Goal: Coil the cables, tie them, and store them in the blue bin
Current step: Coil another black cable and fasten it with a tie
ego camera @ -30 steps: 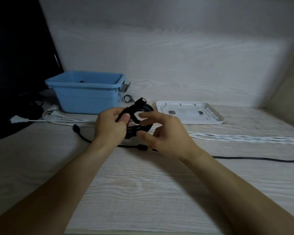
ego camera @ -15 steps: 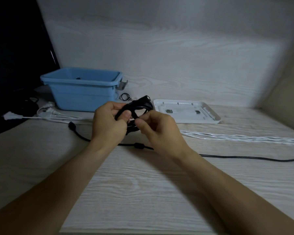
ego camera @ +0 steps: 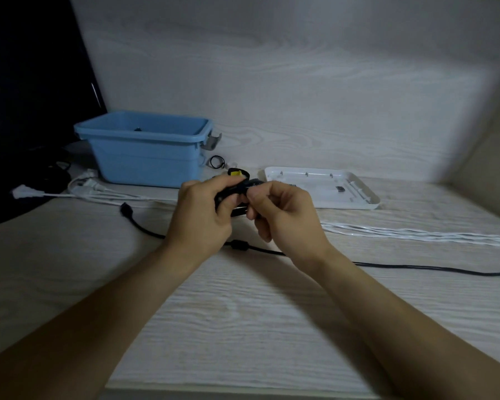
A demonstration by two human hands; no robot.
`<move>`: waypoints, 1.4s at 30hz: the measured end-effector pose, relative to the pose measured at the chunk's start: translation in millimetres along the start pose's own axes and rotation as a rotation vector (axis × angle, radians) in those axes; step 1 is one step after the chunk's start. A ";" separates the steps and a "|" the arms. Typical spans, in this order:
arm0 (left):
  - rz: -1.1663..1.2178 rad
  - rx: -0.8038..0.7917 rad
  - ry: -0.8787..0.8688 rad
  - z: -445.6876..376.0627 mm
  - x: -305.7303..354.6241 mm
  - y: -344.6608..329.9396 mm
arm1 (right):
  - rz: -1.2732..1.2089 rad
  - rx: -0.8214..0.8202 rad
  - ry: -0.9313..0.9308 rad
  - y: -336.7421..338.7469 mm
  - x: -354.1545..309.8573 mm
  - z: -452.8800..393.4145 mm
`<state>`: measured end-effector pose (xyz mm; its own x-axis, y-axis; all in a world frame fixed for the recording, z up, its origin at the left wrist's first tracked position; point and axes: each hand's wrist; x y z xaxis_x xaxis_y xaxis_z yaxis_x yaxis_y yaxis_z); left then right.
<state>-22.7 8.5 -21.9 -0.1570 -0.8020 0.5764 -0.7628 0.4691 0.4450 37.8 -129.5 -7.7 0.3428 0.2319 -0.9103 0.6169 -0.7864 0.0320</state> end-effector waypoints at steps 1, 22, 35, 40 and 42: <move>0.013 -0.023 -0.017 0.0 0.6 0.3 | -0.012 0.003 -0.011 0.5 -0.7 0.0; 0.063 -0.164 -0.151 1.0 4.8 6.4 | 0.016 0.117 0.064 4.1 -3.8 2.5; 0.365 -0.052 0.131 -3.5 4.4 3.0 | 0.630 -0.003 0.623 15.1 7.0 -8.1; 0.473 -0.088 0.234 -3.7 7.3 3.8 | 1.027 0.030 0.827 30.4 13.6 -21.5; 0.475 -0.126 0.235 -3.7 7.6 4.5 | 1.099 0.003 0.827 33.2 13.0 -21.4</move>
<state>-24.9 5.9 -13.0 -0.3106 -0.3932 0.8654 -0.5590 0.8119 0.1683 77.9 -140.3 -9.6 0.9677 -0.2351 0.0910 -0.2444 -0.7860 0.5678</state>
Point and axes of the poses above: each hand's wrist, its own z-axis away from the middle knuckle, its own y-axis out of the back of the hand, x = y × z, and after that the axes turned 3 degrees about y, right-handed
